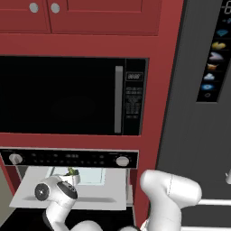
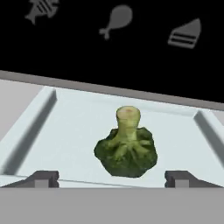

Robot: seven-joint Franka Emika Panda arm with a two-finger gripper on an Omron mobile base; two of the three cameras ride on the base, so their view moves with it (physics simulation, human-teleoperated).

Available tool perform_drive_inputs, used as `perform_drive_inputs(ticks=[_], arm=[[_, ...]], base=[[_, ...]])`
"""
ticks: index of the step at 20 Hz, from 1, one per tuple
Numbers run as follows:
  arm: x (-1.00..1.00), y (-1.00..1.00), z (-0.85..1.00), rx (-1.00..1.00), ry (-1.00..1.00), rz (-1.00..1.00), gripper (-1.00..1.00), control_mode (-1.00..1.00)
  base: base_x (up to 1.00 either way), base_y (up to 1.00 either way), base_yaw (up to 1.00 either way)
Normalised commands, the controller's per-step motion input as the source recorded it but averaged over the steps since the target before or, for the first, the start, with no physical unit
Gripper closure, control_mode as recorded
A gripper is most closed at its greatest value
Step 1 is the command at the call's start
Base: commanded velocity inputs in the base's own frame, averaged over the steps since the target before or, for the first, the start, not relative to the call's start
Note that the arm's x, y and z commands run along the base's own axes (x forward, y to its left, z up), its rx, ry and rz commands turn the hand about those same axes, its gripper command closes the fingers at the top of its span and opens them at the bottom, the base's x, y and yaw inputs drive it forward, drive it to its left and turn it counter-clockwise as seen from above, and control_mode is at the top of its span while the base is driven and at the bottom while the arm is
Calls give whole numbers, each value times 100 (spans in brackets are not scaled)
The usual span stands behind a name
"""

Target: Place the broccoli on the top rack of the oven.

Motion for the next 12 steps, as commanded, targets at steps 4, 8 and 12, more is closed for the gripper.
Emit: perform_drive_inputs(ticks=[4,8,12], arm=[[-64,52,79,-5,5,-12,-100,-100],[-91,7,89,17,14,-5,-100,-100],[-100,-73,43,40,17,0,-100,-100]], base=[[0,0,0],[0,0,0],[0,0,0]])
